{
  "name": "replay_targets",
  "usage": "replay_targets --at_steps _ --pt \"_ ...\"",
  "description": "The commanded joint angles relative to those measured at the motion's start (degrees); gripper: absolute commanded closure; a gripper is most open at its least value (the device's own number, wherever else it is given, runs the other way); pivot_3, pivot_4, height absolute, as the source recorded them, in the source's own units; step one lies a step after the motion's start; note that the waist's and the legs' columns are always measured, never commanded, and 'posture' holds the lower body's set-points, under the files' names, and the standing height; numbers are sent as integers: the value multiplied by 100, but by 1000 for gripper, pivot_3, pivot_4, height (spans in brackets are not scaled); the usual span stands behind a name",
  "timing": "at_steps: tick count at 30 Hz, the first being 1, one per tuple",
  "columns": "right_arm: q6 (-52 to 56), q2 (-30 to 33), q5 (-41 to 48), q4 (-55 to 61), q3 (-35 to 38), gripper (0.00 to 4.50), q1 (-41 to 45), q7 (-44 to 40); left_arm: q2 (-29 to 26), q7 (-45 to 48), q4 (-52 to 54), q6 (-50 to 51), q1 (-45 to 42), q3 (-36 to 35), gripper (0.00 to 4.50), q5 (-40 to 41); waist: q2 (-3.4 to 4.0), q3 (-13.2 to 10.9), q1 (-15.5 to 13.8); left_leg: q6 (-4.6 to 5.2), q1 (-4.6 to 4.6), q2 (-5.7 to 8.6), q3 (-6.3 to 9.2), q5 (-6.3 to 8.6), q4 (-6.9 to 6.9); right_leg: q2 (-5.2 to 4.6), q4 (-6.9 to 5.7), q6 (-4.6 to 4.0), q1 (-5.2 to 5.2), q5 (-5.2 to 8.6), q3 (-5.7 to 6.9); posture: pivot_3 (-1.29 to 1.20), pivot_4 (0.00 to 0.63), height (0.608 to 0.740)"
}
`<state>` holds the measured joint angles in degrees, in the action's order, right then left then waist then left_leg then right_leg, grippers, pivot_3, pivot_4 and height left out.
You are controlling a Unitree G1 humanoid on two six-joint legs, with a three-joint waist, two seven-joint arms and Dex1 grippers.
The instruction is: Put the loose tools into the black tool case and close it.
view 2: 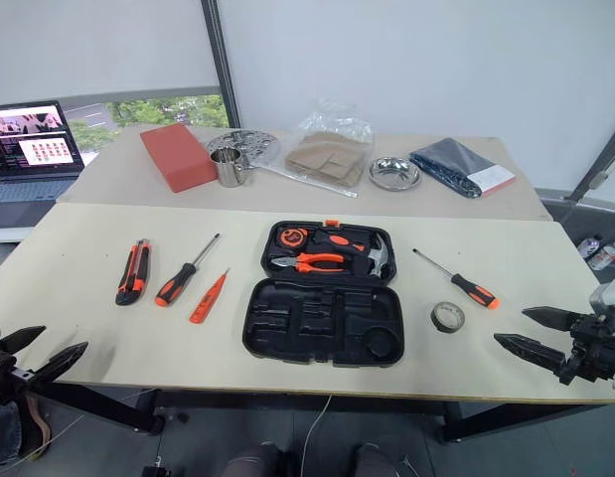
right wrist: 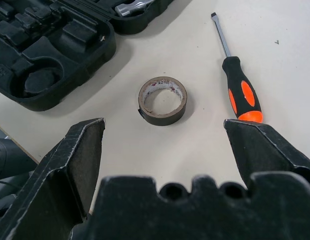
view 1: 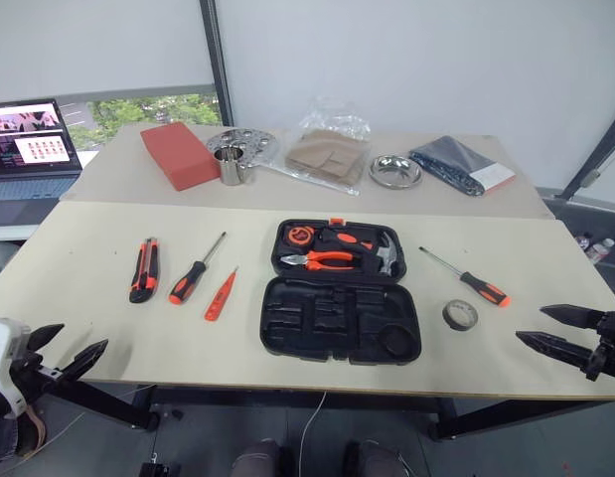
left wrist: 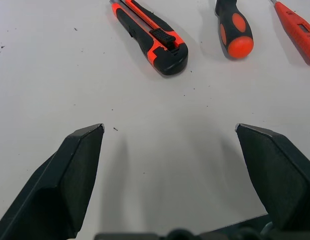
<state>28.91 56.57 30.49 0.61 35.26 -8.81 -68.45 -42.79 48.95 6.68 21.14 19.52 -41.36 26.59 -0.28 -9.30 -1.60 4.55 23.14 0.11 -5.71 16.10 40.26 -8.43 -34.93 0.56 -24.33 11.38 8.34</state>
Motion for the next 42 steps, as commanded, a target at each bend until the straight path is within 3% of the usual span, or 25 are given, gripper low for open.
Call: replay_targets --at_steps 1,8,14,20,24,27,35,38,42 --pt "-217 123 5 -167 237 75 68 -67 -157 -40 92 -6 -53 -13 0 -27 0 0 0 1 0 0 0 1 0 0 0 0 0 0 0 0 150 734" --pt "-291 165 178 153 -55 75 629 -20 -653 -510 823 1473 -970 417 0 451 3 -2 -52 2 -1 1 -1 1 1 1 -3 0 1 -1 -2 0 150 734" --pt "247 55 542 1276 -875 75 1336 210 -1074 -797 927 2533 -2237 1505 0 518 9 -8 -46 -22 -2 0 -3 -15 -4 15 -10 0 3 -1 -1 0 150 734" --pt "358 -367 463 2083 -1804 75 2004 913 -944 -1075 -399 2940 -3950 3164 0 -199 3 -14 -76 -24 0 1 -19 -20 -8 65 -14 -1 0 -2 10 0 150 734" --pt "482 -465 541 2314 -1967 75 2148 1112 -781 -897 -1206 2753 -4517 3747 0 -511 -8 -21 -70 -6 1 1 -38 -30 -8 77 -10 0 -4 -2 4 0 150 734" --pt "555 -490 655 2523 -1949 0 2134 1225 -618 -659 -1901 2432 -4767 4230 699 -845 -15 -25 -60 19 -1 -1 -45 -43 -9 81 -7 -1 -6 -3 -3 0 150 734" --pt "699 -535 778 2849 -1907 0 1950 1503 -433 -246 -2415 2038 -5081 4187 3527 -1001 -14 -25 -98 -19 -17 -2 -46 -18 -10 49 -12 2 1 -1 -10 0 150 734" --pt "794 -479 863 2871 -1830 0 1795 1510 -632 74 -2657 1594 -5644 4002 3537 -1032 -20 -29 -105 -17 -8 0 -47 -17 -4 25 -14 4 -1 -5 -6 0 150 734" --pt "910 -400 875 2791 -1817 0 1611 1453 -802 1676 -2021 946 -6262 4176 3537 -659 -65 -55 -99 -2 24 -3 -43 -26 15 58 -18 -26 -22 -26 9 0 150 734"
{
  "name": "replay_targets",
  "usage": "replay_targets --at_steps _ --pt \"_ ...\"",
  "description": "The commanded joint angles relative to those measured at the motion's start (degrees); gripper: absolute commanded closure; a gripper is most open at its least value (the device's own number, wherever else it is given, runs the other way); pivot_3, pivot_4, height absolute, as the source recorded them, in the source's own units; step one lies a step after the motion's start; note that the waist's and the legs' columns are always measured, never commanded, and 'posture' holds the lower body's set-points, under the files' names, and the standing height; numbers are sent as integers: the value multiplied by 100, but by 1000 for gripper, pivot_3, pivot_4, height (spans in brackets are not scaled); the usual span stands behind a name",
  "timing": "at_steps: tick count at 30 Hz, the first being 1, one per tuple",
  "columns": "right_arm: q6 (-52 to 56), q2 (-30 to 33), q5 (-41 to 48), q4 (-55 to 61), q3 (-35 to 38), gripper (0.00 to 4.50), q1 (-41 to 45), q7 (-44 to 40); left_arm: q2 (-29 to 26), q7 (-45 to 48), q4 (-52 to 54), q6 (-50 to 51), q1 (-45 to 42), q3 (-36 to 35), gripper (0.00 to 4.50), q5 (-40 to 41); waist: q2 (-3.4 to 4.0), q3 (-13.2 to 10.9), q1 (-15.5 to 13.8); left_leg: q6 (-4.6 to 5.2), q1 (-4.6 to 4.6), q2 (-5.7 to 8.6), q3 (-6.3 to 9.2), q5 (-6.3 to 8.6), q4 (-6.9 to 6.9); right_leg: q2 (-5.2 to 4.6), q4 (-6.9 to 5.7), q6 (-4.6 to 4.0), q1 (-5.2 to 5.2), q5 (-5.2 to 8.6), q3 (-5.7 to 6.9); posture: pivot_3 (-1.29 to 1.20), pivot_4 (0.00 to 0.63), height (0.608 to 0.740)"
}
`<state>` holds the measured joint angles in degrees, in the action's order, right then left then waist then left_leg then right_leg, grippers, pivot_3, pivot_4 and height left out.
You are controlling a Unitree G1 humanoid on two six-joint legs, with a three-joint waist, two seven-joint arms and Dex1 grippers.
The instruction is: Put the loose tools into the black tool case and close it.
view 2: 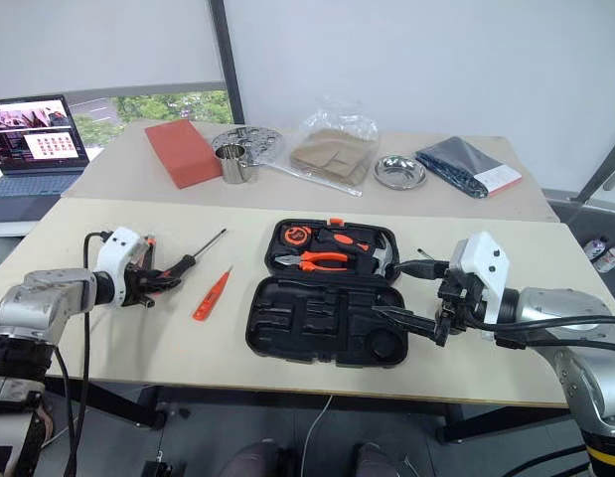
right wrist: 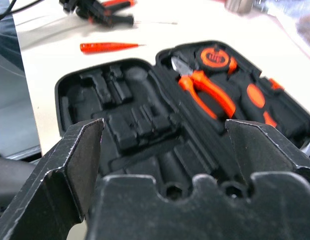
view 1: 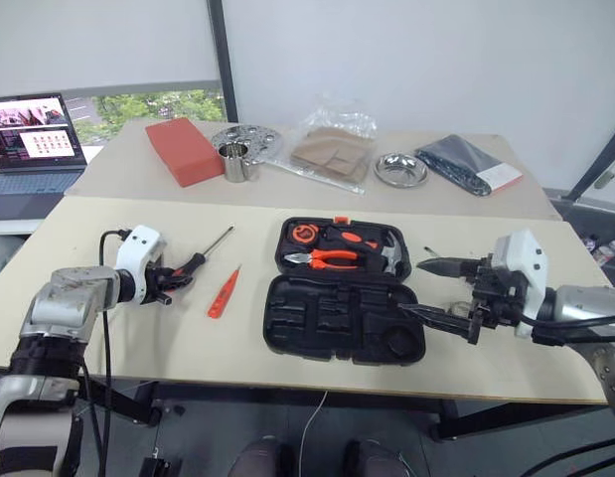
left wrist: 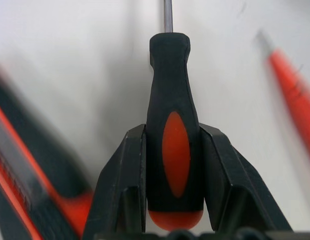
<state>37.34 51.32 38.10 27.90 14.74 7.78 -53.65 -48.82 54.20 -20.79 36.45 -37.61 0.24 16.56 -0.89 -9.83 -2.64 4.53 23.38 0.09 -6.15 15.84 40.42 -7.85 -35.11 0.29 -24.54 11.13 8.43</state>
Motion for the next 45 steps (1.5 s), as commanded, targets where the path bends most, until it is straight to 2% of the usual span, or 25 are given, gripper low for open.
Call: replay_targets --at_steps 1,5,7,13,18,23,25,26,30,32,35,42,43,45 --pt "50 139 61 35 197 0 -74 -24 -160 1485 943 -631 -638 209 3538 375 -3 -2 6 5 5 1 -1 -2 2 1 5 -7 -2 -5 -1 0 150 734" --pt "-91 134 -286 -62 22 0 -88 159 173 2320 1250 -1244 -881 1148 3538 -59 5 3 30 31 -11 9 -7 -12 3 -3 13 2 17 -5 -11 0 150 734" --pt "-85 87 -390 -86 -14 0 -53 279 523 2529 987 -1760 -1075 1632 3538 -426 9 4 30 35 -20 8 -15 -12 3 10 9 4 21 -3 -16 0 150 734" --pt "24 41 -346 54 55 0 -88 460 1485 2631 -257 -2736 -1713 2405 3538 -1263 2 -2 54 36 -6 -5 -22 -17 12 40 5 19 3 6 -19 0 150 734" --pt "109 -33 -284 268 156 0 -234 683 1998 2415 -1340 -3322 -2068 2545 3538 -1741 2 -1 57 57 -3 -6 -21 -5 31 36 4 17 5 4 -30 0 150 734" --pt "184 -59 -191 519 319 0 -497 819 2313 2525 -1699 -3330 -2245 2382 3538 -1739 2 -1 19 84 16 -6 -20 11 56 32 3 7 -2 -11 -39 0 150 734" --pt "202 -59 -162 558 382 0 -554 855 2369 2582 -1675 -3224 -2279 2311 2534 -1670 2 -1 15 95 28 -4 -20 18 71 31 5 19 -5 -18 -48 0 150 734" --pt "208 -58 -143 583 420 0 -588 856 2386 2626 -1601 -3103 -2307 2248 2303 -1596 2 -1 14 101 33 -4 -20 21 80 31 5 22 -5 -20 -52 0 150 734" --pt "211 -69 -54 644 520 0 -678 860 2414 2821 -1336 -2713 -2369 2072 790 -1417 3 -2 26 127 44 -5 -20 38 119 29 6 42 -6 -30 -71 0 150 734" --pt "186 -73 -34 643 528 0 -710 869 2420 2912 -1220 -2569 -2378 2033 790 -1387 3 -2 27 135 46 -3 -22 44 124 28 8 48 -6 -33 -82 0 150 734" --pt "156 -81 -44 643 501 0 -735 897 2513 2844 -1305 -2551 -2406 2033 1546 -1450 3 -2 27 137 46 -2 -25 45 125 27 8 49 -6 -34 -105 0 150 734" --pt "172 -82 -53 637 492 0 -695 956 2902 2351 -1997 -3075 -2359 2412 4224 -2104 3 -2 29 137 46 0 -35 44 126 36 5 51 -10 -33 -116 0 150 734" --pt "171 -79 -73 625 497 0 -703 965 2938 2147 -2136 -3378 -2313 2627 4475 -2412 3 -2 23 137 45 0 -36 44 125 36 5 51 -11 -33 -115 0 150 734" --pt "154 -70 -129 621 496 0 -751 977 2980 1985 -2276 -3704 -2227 2890 4475 -2771 3 2 2 139 43 1 -36 45 126 36 8 52 -8 -34 -116 0 150 734"
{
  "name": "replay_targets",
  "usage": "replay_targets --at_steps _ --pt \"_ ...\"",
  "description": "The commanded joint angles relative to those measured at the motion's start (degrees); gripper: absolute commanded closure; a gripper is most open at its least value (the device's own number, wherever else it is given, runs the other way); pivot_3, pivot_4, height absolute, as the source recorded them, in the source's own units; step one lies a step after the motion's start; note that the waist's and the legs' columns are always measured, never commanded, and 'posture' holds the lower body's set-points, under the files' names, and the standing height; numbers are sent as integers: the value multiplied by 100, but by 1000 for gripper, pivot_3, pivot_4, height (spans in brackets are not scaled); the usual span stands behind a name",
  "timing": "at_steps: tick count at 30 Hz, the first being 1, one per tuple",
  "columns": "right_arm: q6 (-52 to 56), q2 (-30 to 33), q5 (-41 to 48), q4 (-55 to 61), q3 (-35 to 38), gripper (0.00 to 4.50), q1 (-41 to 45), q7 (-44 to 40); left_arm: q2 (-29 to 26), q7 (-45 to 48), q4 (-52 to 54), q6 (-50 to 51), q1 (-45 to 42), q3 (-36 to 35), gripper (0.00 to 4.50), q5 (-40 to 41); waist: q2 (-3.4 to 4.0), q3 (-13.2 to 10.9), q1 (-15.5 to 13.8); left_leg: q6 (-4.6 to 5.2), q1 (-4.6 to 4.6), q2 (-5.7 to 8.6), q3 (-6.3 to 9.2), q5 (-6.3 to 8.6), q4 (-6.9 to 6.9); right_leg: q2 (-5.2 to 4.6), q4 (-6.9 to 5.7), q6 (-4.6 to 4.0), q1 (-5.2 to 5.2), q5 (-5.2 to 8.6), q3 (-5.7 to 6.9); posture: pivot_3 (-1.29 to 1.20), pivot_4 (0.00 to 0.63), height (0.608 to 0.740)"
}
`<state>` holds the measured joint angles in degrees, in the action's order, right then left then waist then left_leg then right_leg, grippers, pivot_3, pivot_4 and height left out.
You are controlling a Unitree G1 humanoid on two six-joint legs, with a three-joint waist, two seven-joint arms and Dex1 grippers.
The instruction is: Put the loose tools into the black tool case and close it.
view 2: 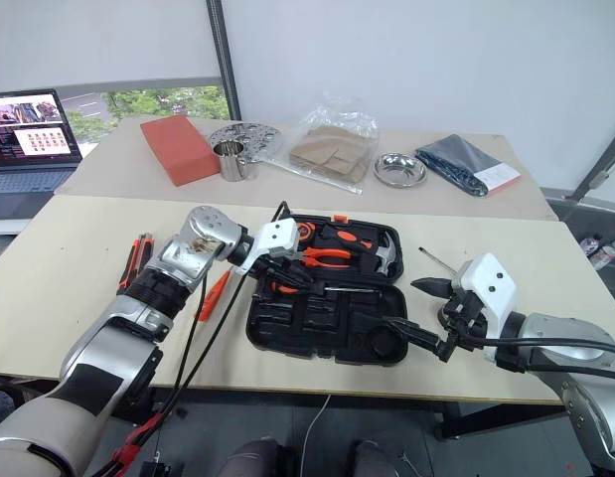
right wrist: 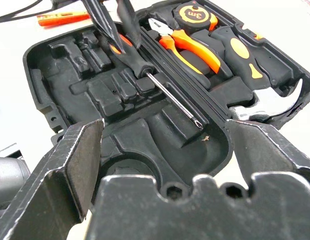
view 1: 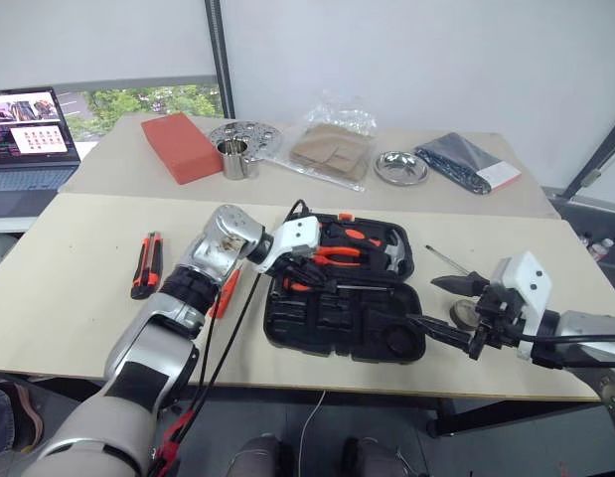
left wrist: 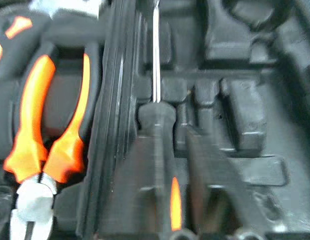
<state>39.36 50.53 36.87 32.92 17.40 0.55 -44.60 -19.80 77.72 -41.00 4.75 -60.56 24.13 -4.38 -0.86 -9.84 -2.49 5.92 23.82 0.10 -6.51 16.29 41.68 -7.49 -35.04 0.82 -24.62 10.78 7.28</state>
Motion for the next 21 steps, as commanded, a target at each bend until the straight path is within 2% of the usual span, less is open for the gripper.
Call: replay_targets --at_steps 1,5,7,9,12,15,17,21 --pt "-52 11 -31 127 230 0 -56 87 100 -440 -296 -618 102 563 4475 -775 3 7 -23 4 -4 0 1 2 1 -2 1 1 6 0 -4 0 150 734" --pt "-53 -33 -78 183 427 0 -335 188 174 -823 -474 -775 89 473 4475 -906 10 26 -79 24 -38 2 3 18 2 -23 8 12 39 -5 -9 0 150 734" --pt "-81 -56 -142 176 669 0 -608 220 138 -610 -264 -570 90 187 4475 -568 9 27 -100 45 -53 4 3 58 3 -66 13 50 36 13 -20 0 150 734" --pt "-122 -47 -295 -106 1001 0 -896 223 75 -299 158 160 45 -368 4475 109 9 26 -85 33 -52 7 3 63 7 -77 13 61 34 1 -20 0 150 734" --pt "-196 53 -448 -889 1526 0 -1156 62 -239 229 957 1008 125 -1124 3761 1090 6 24 5 10 -13 9 -7 19 13 -69 3 68 12 -13 -18 0 150 734" --pt "-692 387 -947 -1921 1595 0 -1181 -202 -662 423 1722 1485 350 -1623 2625 1666 10 24 63 13 7 7 -16 -2 13 -18 -6 27 -19 -38 -23 0 150 734" --pt "-1186 675 -1373 -2704 1307 0 -920 -310 -980 545 2182 1682 570 -1777 1833 1873 18 25 136 9 5 3 -20 -5 9 -4 -3 29 -19 -35 -29 0 150 734" --pt "-1773 921 -2025 -4153 351 0 481 -316 -1716 1118 3219 2282 1144 -1784 290 2336 36 19 294 6 -17 3 -33 -5 0 4 -2 62 -8 -11 -45 0 150 734"
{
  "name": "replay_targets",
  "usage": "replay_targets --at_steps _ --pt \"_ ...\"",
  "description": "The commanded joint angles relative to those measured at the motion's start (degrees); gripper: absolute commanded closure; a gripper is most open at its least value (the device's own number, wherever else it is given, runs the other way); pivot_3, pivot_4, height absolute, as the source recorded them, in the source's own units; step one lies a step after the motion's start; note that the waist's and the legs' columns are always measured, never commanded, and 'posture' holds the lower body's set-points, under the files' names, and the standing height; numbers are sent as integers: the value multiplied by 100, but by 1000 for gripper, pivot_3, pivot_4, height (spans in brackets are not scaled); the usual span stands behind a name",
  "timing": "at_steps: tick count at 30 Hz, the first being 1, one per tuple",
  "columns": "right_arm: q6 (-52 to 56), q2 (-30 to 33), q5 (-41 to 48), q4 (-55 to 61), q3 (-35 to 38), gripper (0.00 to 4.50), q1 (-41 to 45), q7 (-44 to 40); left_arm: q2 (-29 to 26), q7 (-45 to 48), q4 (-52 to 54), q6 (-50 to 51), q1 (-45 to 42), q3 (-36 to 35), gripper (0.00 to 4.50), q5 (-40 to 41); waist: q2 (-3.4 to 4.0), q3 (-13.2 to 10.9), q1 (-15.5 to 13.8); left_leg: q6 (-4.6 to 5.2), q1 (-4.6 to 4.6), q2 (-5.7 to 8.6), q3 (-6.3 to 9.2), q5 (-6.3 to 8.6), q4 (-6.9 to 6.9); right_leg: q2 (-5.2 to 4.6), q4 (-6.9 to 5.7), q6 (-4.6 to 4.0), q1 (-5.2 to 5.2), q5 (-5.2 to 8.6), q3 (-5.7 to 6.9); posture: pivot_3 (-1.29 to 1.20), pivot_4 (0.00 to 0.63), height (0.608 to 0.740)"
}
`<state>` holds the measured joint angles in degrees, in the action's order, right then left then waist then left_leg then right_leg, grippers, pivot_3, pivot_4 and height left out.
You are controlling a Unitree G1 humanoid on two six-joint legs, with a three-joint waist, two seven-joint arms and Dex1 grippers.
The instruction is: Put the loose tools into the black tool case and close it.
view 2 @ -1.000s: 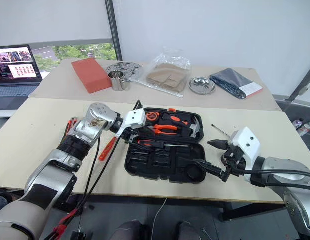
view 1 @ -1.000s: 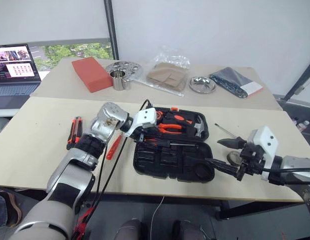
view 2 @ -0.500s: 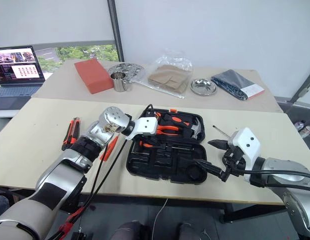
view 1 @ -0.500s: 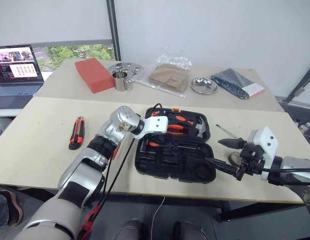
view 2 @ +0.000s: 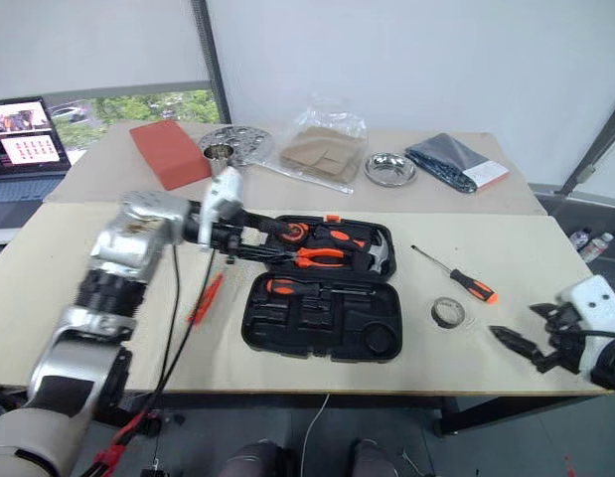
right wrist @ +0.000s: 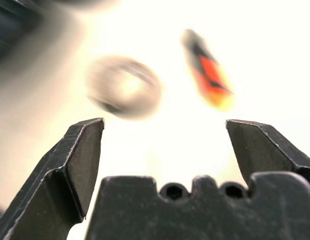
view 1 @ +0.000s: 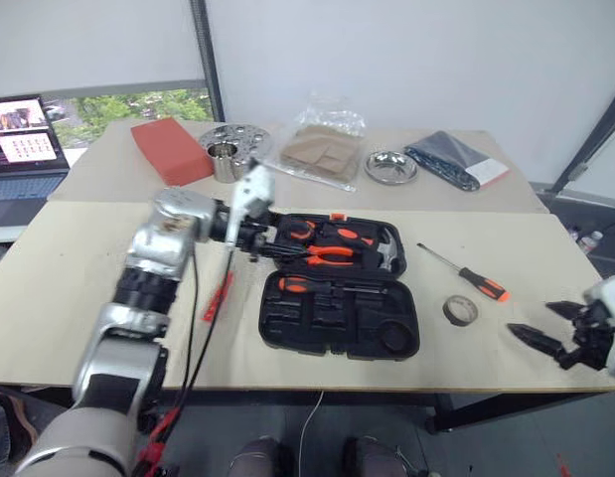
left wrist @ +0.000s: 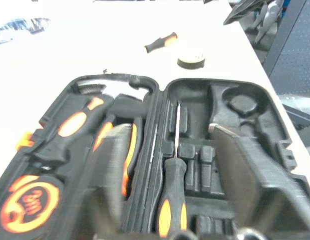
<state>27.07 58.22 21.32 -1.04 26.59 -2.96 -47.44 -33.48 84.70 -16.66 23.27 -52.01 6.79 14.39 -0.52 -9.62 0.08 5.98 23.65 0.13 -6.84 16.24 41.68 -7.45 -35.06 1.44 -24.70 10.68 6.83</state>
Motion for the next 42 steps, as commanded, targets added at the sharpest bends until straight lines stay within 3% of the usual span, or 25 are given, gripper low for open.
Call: replay_targets --at_steps 1,7,9,14,17,23,25,26,31,35,42 --pt "-682 123 -669 -1111 -870 0 1267 -37 -483 492 1048 633 421 -79 86 623 7 -12 67 -3 -5 -3 -2 -1 1 1 1 14 1 9 -1 0 150 734" --pt "-860 -335 -1526 -2914 -2301 0 3243 -353 -1100 476 2270 1532 1028 -235 86 1277 26 -31 58 -13 -3 -6 -1 -5 -1 -5 -6 -1 -8 14 -13 0 150 734" --pt "-362 -408 -1676 -3174 -2642 0 3543 -548 -1246 393 2465 1592 1186 -276 86 1342 30 -33 59 -14 -3 -5 -1 -6 -1 -5 -11 -40 -8 1 -10 0 150 734" --pt "-499 -676 -2081 -3776 -3031 0 3993 -453 -1542 43 2851 1485 1722 -444 86 1371 37 -36 68 -17 12 -3 6 -4 -5 1 -3 -44 -9 11 1 0 150 734" --pt "-549 -716 -2275 -3984 -3181 739 4043 -457 -1610 -93 2968 1507 1824 -482 0 1432 35 -36 69 -20 -4 -4 7 -5 -5 4 1 -38 13 15 9 0 150 734" --pt "-461 -663 -2018 -4015 -3010 2709 4002 -907 -1747 -182 2828 1514 1853 -566 0 1524 36 -36 32 -70 -45 -2 15 23 -5 -10 -1 -7 50 33 6 0 150 734" --pt "-545 -587 -1902 -3905 -2813 3417 4055 -936 -1841 -157 2670 1413 1926 -554 0 1453 36 -36 30 -70 -44 -2 17 23 -5 -10 -3 -20 48 25 6 0 150 734" --pt "-595 -534 -1800 -3678 -2724 3545 4123 -1066 -1898 -124 2589 1325 1975 -550 0 1407 38 -37 34 -70 -42 -2 15 22 -5 -9 -5 -38 45 14 5 0 150 734" --pt "-430 -391 -1181 -2025 -2673 3556 4268 -2115 -2036 -86 2448 1212 2041 -552 0 1434 77 -61 71 -51 -26 -2 9 3 -12 -1 -7 -48 21 15 2 0 150 734" --pt "-86 -427 -950 -429 -3205 3556 4348 -2792 -2020 -78 2443 1191 2030 -494 0 1450 78 -62 88 -43 -38 -5 7 -14 -45 5 -9 -55 17 20 4 0 150 734" --pt "297 -891 -1387 333 -4219 3556 4471 -2721 -1811 -157 2303 970 1862 -259 0 1294 74 -61 1 -50 -29 2 7 -18 -60 2 -8 -58 4 25 8 0 150 734"
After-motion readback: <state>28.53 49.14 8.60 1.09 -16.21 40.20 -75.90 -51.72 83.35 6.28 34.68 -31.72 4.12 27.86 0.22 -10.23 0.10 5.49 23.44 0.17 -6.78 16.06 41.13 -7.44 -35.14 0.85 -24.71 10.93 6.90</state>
